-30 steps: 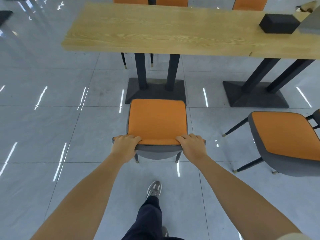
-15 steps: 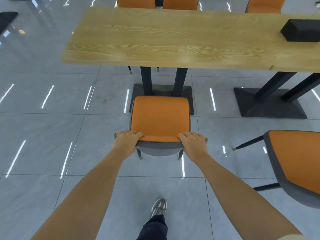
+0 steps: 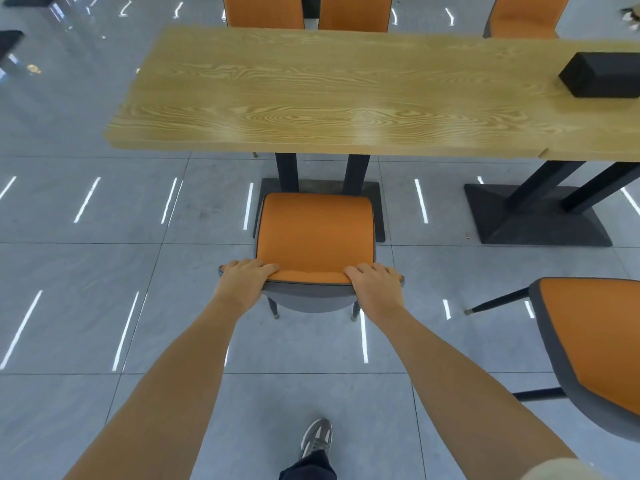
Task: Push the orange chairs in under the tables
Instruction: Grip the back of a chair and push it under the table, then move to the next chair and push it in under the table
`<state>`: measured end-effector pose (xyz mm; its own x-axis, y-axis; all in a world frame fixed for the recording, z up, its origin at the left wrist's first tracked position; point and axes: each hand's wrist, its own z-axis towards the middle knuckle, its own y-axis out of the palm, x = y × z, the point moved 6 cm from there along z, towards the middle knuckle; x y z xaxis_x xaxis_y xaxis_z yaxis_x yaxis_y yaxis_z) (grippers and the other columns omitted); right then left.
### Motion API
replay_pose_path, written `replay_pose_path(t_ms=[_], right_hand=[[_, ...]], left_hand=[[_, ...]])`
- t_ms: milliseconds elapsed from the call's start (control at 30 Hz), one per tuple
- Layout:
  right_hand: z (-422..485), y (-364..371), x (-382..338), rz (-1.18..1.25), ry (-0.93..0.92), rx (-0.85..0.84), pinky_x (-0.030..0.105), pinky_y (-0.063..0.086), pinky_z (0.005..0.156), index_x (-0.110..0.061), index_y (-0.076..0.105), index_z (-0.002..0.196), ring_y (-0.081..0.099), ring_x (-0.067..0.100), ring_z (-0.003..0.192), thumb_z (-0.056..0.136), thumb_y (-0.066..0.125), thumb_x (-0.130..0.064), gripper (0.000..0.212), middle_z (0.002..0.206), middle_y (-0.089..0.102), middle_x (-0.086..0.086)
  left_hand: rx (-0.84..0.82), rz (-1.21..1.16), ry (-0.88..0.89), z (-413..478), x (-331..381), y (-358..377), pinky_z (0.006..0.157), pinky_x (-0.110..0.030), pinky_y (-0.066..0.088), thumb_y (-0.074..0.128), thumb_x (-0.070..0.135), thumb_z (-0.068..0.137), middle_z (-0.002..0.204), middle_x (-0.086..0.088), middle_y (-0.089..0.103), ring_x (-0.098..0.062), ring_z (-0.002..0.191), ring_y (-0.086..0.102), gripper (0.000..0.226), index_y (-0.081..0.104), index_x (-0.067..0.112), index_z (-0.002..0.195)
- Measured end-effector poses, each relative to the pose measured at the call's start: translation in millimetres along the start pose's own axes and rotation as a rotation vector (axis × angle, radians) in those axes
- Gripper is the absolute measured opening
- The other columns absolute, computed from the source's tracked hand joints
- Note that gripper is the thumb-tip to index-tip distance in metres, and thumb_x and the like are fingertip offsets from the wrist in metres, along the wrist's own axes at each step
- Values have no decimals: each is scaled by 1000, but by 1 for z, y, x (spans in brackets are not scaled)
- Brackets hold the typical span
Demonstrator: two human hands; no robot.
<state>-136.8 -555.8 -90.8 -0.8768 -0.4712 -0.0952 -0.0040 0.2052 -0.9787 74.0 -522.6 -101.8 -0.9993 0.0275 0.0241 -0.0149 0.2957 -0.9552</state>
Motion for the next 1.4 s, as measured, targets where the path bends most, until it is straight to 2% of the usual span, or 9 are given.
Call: replay_pose_path(t_ms=[167,300,367,433,500,567,700,900,1400], right_hand=[[3,0,-8,-20,18,-14,35,41,86,-18,50,111,55,25,95,81,65,-8,35,104,61,4],[-1,1,-6,-1,32,-30,38,41,93,-17,41,126,51,28,109,83,67,-17,50,118,56,8],[-6,1,-3,14,61,-39,42,36,104,-16,28,139,41,30,126,88,62,-32,64,137,43,12],[-17,1,5,39,112,-64,45,24,114,-13,10,148,22,32,142,93,52,-41,75,154,21,14],[-32,-2,19,114,191,-58,45,17,118,-13,-3,150,10,30,146,95,47,-43,80,159,7,13],[-50,-9,37,173,273,-20,44,17,118,-14,-7,150,9,29,147,95,47,-43,83,160,3,12],[-99,-18,80,222,408,0,44,8,119,-13,-17,148,-4,29,148,96,42,-46,85,159,-12,13],[-197,-28,175,214,593,40,45,-3,119,-14,-26,144,-16,29,146,97,35,-50,85,156,-24,11],[-478,-69,425,103,905,235,48,0,119,-15,-15,148,-11,31,147,94,32,-59,84,159,-15,11]], left_hand=[[-8,10,-25,1,-8,0,105,-37,33,49,14,94,136,-3,51,-25,124,47,47,39,24,138],[18,53,-6,-3,-4,-5,110,-37,27,59,30,89,145,-5,40,-25,135,35,59,32,22,141],[42,86,35,-6,2,-9,115,-39,21,59,45,86,153,-8,27,-27,142,22,73,23,20,146],[64,108,92,-8,14,-12,118,-42,14,53,55,86,158,-7,14,-27,146,12,83,13,18,149],[78,85,140,-8,37,-14,119,-43,9,45,60,87,160,-6,6,-26,148,5,85,7,18,150],[96,74,181,-5,67,-17,119,-44,5,36,62,89,160,-4,2,-23,148,1,83,1,19,150],[115,120,273,5,139,-28,119,-45,3,25,64,90,160,-3,-5,-23,148,-4,80,-6,20,149],[162,195,414,12,274,-48,119,-45,7,27,54,96,160,-6,-6,-24,148,-3,73,-8,17,149],[298,117,700,-53,664,-75,118,-48,9,25,55,95,160,-8,-1,-25,148,2,72,-2,16,150]])
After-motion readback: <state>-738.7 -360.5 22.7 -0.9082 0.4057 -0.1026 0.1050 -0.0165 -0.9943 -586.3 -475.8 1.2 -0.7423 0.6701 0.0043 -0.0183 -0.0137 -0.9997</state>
